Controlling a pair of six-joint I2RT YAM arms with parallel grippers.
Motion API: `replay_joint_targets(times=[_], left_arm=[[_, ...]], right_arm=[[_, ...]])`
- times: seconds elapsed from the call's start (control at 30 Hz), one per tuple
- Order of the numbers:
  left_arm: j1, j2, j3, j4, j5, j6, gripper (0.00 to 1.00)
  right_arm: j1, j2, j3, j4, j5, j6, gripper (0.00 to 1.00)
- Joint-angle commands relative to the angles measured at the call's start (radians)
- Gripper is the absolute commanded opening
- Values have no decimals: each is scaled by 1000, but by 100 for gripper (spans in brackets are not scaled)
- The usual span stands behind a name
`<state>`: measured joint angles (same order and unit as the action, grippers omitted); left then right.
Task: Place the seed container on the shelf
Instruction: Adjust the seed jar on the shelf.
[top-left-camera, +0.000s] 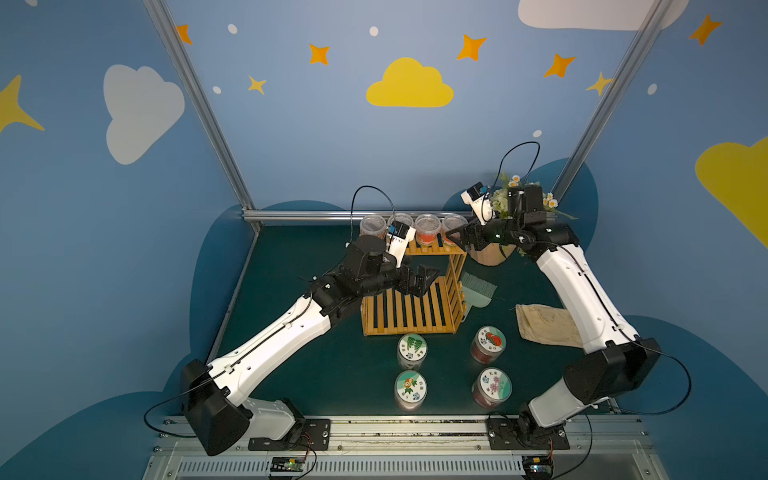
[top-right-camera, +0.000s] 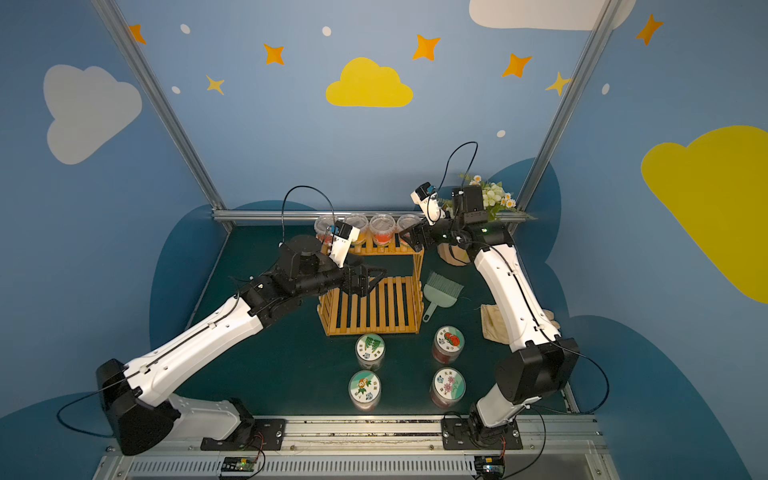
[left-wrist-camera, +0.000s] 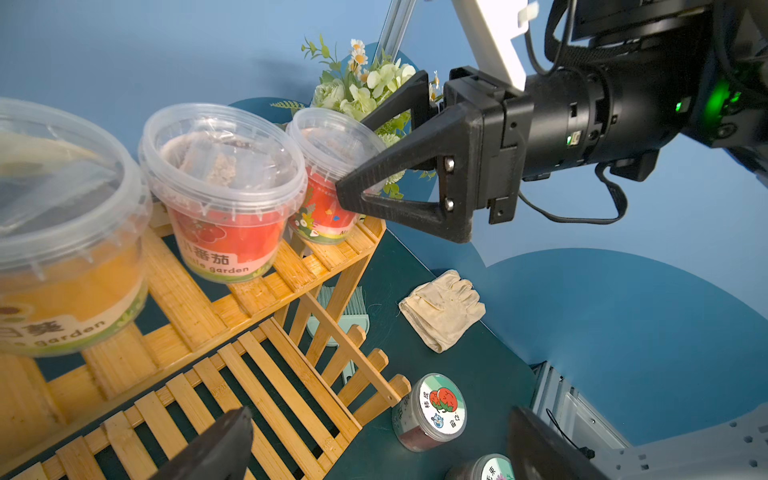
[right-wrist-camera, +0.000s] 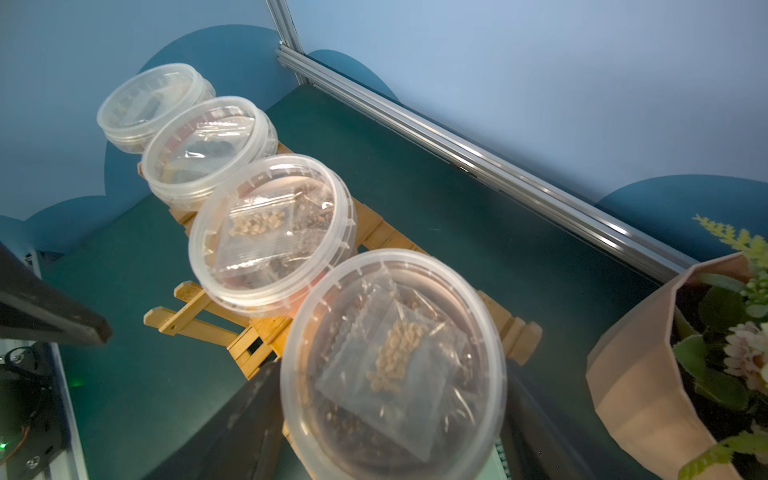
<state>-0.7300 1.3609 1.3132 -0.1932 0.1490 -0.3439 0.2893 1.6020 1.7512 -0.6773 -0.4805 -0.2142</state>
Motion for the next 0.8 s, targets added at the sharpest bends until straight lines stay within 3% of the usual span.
replay_joint_targets(times=[0.0,0.27,0.47,0.77], left_arm=[[5,-20,-13,2,-5,10,100],[5,-20,-16,2,-3,8,100],[4,-23,-15,-1,-6,8,100],[4,-22,-13,-5,-2,8,100]], right_arm=[[-5,-15,-17,33,13,1,85],[-4,-37,-15,38,31,-6,87],[-6,-29,-17,32,30,-11,79],[-5,-33,-18,29,15,-5,90]])
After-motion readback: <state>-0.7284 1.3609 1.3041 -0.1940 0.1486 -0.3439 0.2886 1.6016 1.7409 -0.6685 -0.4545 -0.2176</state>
